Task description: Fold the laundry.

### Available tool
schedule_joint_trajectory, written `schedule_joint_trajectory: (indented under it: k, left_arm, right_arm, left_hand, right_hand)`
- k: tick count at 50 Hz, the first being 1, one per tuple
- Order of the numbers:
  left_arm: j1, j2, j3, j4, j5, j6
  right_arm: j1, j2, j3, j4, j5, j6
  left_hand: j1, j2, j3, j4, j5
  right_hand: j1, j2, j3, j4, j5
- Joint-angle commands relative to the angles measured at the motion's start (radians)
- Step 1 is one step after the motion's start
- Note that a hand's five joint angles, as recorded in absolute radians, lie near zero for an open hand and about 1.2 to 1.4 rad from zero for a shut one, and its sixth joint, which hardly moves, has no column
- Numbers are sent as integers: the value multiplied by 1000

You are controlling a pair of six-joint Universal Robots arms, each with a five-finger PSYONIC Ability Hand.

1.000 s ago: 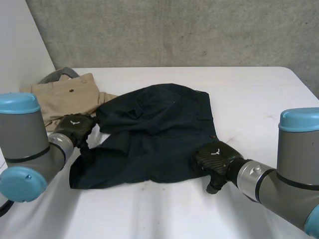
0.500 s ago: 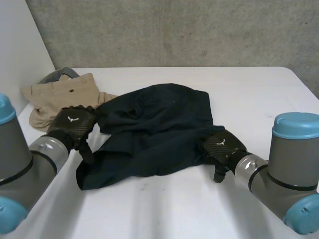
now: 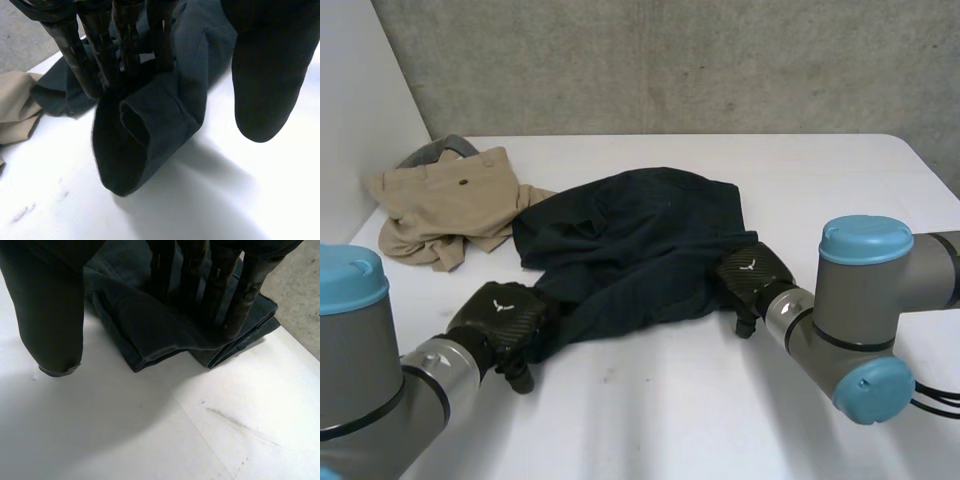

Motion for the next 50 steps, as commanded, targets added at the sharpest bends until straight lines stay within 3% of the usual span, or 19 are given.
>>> schedule_joint_trajectory:
  k: [1, 10, 17, 21, 24, 25, 28, 34, 40, 47, 48, 50]
  left_arm:
    - [22, -53, 22, 80, -31, 2]
    - [46, -137, 53, 118, -47, 5]
    - [52, -180, 65, 179, -80, 79]
    - [54, -199, 68, 190, -93, 125]
    - [55, -200, 73, 190, -93, 134]
    - [55, -200, 77, 190, -91, 133]
    - [51, -197, 83, 186, -93, 130]
    - [51, -165, 97, 178, -91, 125]
    - [49, -124, 105, 172, -88, 116]
    - [51, -124, 119, 172, -87, 110]
    - [51, -124, 122, 172, -87, 110]
    - [51, -124, 132, 170, -87, 110]
  right_arm:
    - [9, 11, -23, -1, 0, 5]
    - [11, 13, -38, 0, 0, 7]
    - [9, 17, -45, 0, 2, 8]
    - [9, 20, -54, 0, 3, 14]
    - [11, 20, -64, 0, 6, 19]
    - [11, 22, -66, 0, 8, 24]
    - [8, 22, -78, 8, 8, 94]
    - [-2, 57, -135, 25, -3, 246]
    - [0, 106, -199, 46, 6, 252]
    - [6, 177, -271, 45, 12, 248]
    - [8, 184, -279, 45, 15, 248]
    - [6, 207, -305, 48, 44, 245]
  left_hand:
    - [20, 27, 26, 36, 41]
    - [34, 42, 41, 51, 56]
    - [64, 71, 70, 80, 85]
    - [283, 291, 290, 299, 305]
    - [705, 713, 712, 722, 727]
    - [942, 949, 948, 958, 963]
    - [944, 952, 950, 960, 966]
    - [944, 952, 950, 960, 966]
    - [944, 952, 950, 960, 966]
    - [944, 952, 950, 960, 966]
    - [944, 952, 950, 960, 966]
    - [944, 952, 950, 960, 966]
  right_hand:
    - [187, 171, 114, 120, 137]
    - [228, 212, 155, 161, 178]
    - [229, 212, 155, 161, 178]
    - [223, 206, 149, 155, 172]
    - [138, 122, 65, 71, 88]
    - [100, 83, 26, 32, 49]
    - [-24, -40, -97, -91, -74]
    - [-4, -20, -77, -71, -54]
    - [29, 13, -44, -39, -22]
    - [193, 177, 120, 125, 142]
    - [286, 270, 213, 219, 236]
    - [767, 751, 694, 700, 717]
